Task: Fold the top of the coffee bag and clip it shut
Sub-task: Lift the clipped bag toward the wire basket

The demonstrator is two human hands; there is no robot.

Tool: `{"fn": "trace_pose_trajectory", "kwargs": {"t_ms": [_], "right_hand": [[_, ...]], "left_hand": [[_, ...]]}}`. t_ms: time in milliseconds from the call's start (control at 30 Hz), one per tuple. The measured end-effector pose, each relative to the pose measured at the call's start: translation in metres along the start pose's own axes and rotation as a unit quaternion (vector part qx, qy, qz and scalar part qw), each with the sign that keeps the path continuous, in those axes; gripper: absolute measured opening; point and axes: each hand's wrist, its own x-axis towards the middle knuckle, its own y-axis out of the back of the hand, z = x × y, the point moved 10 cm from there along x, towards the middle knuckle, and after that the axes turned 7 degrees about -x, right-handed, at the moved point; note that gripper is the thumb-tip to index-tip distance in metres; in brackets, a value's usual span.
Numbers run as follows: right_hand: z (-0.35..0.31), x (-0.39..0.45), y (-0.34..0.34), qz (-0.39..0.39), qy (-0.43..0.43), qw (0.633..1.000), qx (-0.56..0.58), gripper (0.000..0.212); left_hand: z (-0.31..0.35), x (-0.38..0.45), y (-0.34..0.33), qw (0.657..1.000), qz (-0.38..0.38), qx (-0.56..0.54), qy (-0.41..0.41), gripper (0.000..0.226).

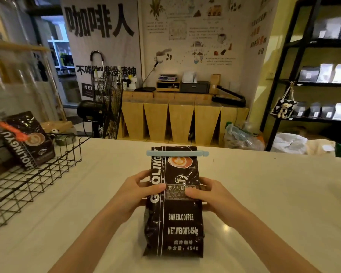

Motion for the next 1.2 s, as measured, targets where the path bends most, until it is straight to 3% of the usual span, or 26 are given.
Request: {"fn": "trace_pose_trajectory", "kwargs": {"t_ms": [100,367,467,733,967,1133,1200], "right_hand": [[-0.01,0.007,0.001,0.009,0.031,0.999,-0.018,0.056],[-0.098,0.042,-0.029,-0.006,0.148,0.989,-0.03,0.056],[-0.137,0.061,-0.058,-0.022,0.184,0.982,-0.027,0.057],[-0.219,0.123,-0.191,-0.102,0.26,0.96,0.029,0.038],[-0.241,0.184,-0.326,-0.114,0.264,0.958,0.014,0.034],[-0.225,0.21,-0.409,-0.168,0.217,0.961,-0.043,0.023],[-0.216,0.219,-0.436,-0.198,0.181,0.962,-0.054,0.036]], "left_hand": [[0.008,0.0,0.005,1.0,0.014,-0.007,-0.017,0.062],[0.087,-0.007,0.053,0.991,0.053,-0.009,-0.125,0.06],[0.123,-0.019,0.09,0.982,0.087,-0.005,-0.168,0.07],[0.2,-0.072,0.221,0.942,0.19,0.031,-0.275,0.061],[0.206,-0.123,0.357,0.885,0.346,0.077,-0.303,0.09],[0.185,-0.15,0.424,0.837,0.448,0.087,-0.303,0.08],[0.174,-0.159,0.441,0.824,0.475,0.086,-0.296,0.079]]}}
